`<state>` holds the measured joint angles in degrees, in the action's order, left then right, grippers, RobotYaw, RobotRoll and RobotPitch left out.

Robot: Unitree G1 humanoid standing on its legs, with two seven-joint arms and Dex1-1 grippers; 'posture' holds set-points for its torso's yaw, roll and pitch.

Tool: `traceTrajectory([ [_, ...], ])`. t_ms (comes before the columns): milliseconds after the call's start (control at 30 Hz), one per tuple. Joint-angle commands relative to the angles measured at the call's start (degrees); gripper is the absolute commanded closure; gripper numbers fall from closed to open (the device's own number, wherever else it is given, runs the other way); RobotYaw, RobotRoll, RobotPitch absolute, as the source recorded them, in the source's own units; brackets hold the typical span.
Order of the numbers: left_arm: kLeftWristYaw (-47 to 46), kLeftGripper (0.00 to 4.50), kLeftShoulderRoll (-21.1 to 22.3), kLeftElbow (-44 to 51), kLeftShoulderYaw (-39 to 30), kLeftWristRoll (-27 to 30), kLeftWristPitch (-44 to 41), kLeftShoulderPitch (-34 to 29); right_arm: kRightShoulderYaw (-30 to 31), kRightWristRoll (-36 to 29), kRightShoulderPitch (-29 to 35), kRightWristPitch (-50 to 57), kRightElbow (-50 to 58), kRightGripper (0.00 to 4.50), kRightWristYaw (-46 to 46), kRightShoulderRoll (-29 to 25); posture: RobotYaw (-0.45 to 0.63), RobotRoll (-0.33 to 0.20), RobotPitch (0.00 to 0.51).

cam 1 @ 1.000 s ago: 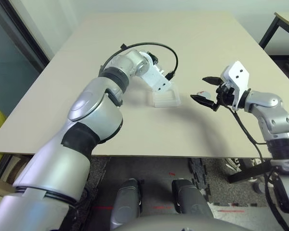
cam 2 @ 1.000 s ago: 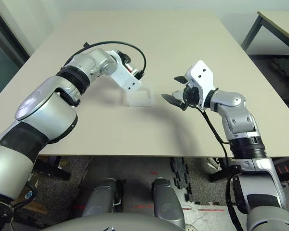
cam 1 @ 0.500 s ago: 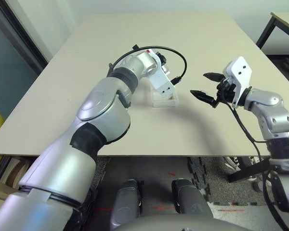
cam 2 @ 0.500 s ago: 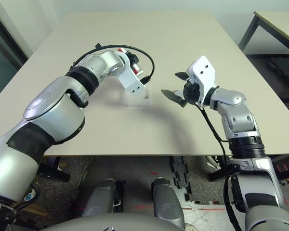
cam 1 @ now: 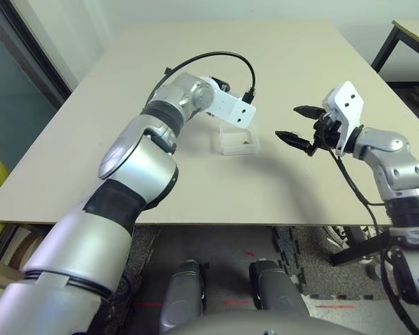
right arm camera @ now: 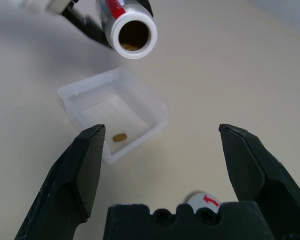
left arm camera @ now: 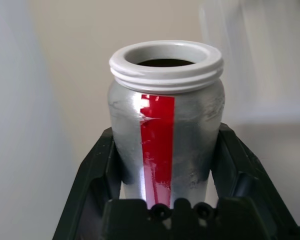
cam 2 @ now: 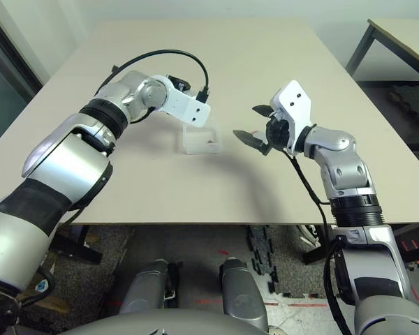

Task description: Pour the medicine from the bottle into the box.

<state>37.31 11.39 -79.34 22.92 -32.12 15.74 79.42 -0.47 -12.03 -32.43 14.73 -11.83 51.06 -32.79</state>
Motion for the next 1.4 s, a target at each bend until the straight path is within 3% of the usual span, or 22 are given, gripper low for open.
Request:
traceTrajectory([
  [33, 2.21, 1.80, 0.71, 1.49, -7.39, 7.86, -2.90, -1.90, 1.02, 0.23, -0.69, -0.81, -1.57, 0.00, 1.11, 0.11, -0.05, 0.000, 0.033],
  [300, 0.20, 1.80, 3.13, 3.98, -21.07, 20.54, -1.58, -7.82, 1.32, 0.52, -1.47, -1.75, -2.49, 0.00, 2.41, -0.09, -0.06, 0.000, 0.031],
  [400, -0.52, 1.80, 3.67, 5.44, -27.26, 26.64, -0.69, -11.62, 1.13, 0.54, -1.51, -1.96, -2.76, 0.00, 2.57, -0.29, -0.06, 0.000, 0.030],
  [600, -4.08, 1.80, 3.95, 8.22, -33.90, 33.27, 3.05, -20.96, 1.37, 0.82, -1.81, -2.18, -3.60, 0.00, 2.64, -0.23, -0.05, 0.000, 0.025],
  [933, -6.18, 1.80, 1.78, 8.75, -35.00, 35.60, 6.64, -29.24, 2.03, 1.25, -4.29, -2.99, -5.96, 0.00, 3.45, 0.01, -0.05, 0.000, 0.014],
  [1400, -6.50, 1.80, 1.02, 7.54, -35.50, 36.65, 3.15, -32.06, 1.32, 0.89, -2.69, -2.60, -4.19, 0.00, 2.75, -0.07, -0.07, 0.000, 0.018],
])
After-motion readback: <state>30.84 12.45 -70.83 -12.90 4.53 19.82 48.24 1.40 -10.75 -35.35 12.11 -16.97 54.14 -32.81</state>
